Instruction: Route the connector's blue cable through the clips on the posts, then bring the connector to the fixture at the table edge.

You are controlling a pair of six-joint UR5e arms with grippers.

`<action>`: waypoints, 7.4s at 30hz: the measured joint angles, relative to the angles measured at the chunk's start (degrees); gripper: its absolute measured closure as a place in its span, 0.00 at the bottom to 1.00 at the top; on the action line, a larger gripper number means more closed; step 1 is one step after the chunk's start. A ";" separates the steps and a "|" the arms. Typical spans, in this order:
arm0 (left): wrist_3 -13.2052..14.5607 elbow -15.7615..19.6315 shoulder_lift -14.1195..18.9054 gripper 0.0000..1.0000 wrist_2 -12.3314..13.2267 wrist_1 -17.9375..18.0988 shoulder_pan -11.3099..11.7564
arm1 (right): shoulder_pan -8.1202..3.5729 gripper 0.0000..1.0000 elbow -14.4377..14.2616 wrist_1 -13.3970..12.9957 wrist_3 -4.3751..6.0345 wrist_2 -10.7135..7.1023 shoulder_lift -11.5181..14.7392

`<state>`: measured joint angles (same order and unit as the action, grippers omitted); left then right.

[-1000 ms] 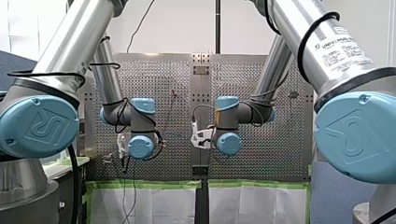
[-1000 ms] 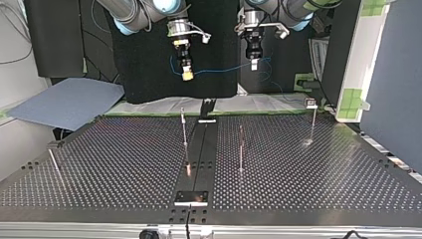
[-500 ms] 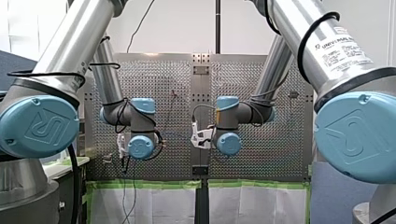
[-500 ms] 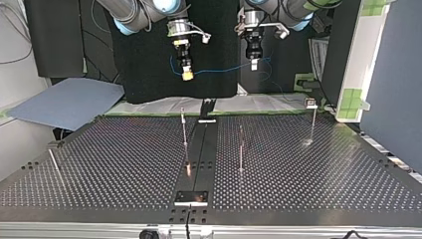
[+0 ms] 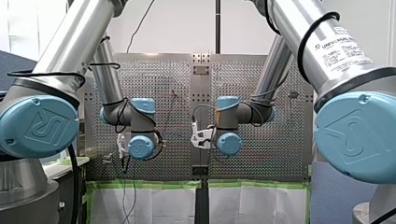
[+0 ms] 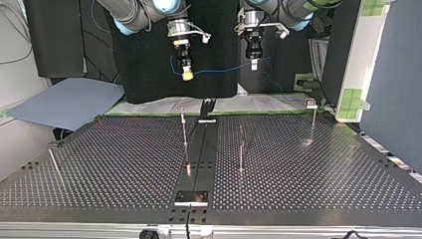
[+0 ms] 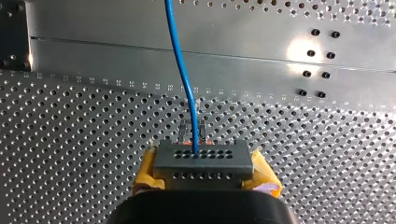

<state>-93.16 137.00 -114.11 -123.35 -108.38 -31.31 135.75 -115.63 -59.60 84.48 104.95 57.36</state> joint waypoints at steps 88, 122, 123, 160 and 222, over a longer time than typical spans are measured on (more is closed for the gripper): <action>0.00 0.00 0.00 1.00 0.00 0.00 0.00 | 0.00 1.00 0.00 0.00 0.00 0.00 0.00; 0.07 0.53 -1.47 1.00 0.06 -0.17 0.57 | 0.95 1.00 -0.07 1.16 -0.08 -0.09 -1.69; 0.08 0.56 -1.87 1.00 0.07 -0.17 0.58 | 1.01 1.00 -0.08 1.24 -0.08 -0.08 -2.11; 0.09 0.61 -4.83 1.00 0.09 -0.18 0.61 | 1.14 1.00 -0.09 1.41 -0.09 -0.09 -6.50; -0.55 -12.52 16.26 1.00 1.70 -24.18 5.15 | -3.28 1.00 6.71 18.97 12.18 -7.91 16.33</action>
<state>-93.71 124.48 -97.85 -121.65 -132.56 -26.16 132.47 -108.92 -40.63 96.67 97.04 73.69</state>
